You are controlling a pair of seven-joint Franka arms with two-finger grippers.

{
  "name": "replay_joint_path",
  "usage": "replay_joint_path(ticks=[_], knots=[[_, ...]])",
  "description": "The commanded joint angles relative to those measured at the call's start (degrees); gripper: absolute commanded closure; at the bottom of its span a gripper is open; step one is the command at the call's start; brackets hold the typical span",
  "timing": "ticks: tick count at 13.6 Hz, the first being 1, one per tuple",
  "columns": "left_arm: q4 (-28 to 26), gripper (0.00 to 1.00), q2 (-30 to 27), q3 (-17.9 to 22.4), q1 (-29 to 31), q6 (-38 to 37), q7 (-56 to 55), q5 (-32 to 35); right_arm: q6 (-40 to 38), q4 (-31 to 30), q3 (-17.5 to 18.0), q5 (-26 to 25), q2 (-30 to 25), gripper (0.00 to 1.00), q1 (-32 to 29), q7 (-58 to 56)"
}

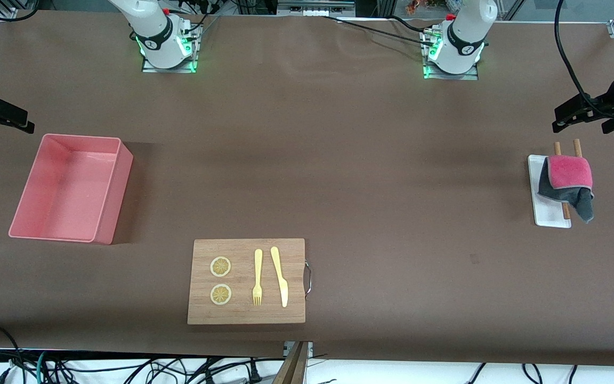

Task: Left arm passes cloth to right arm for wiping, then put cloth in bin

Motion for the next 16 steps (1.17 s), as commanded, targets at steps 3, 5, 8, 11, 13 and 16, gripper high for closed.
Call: replay_joint_path(ticks=[3, 5, 8, 11, 13, 16], knots=[[2.07, 0.0, 0.91, -0.28, 0.25, 0.81, 0.59, -1.21, 0.03, 0.55, 0.0, 0.37, 0.27, 0.0, -0.38, -1.1], [2.16, 0.0, 0.91, -0.02, 0.34, 0.9, 0.59, -1.39, 0.03, 0.56, 0.0, 0.37, 0.27, 0.0, -0.38, -1.1], [2.16, 0.0, 1.96, -0.19, 0.16, 0.9, 0.85, -1.74, 0.03, 0.56, 0.09, 0.37, 0.27, 0.0, -0.38, -1.1], [2.16, 0.0, 2.14, -0.37, -0.1, 0.99, 0.5, -1.31, 0.03, 0.56, 0.09, 0.71, 0.27, 0.0, -0.38, -1.1], [2.08, 0.0, 2.23, -0.37, -0.01, 0.99, 0.5, -1.22, 0.12, 0.64, 0.09, 0.8, 0.36, 0.0, -0.38, -1.1], [2.16, 0.0, 2.23, -0.28, 0.07, 0.99, 0.59, -1.13, 0.12, 0.64, 0.0, 0.8, 0.45, 0.0, -0.38, -1.1]])
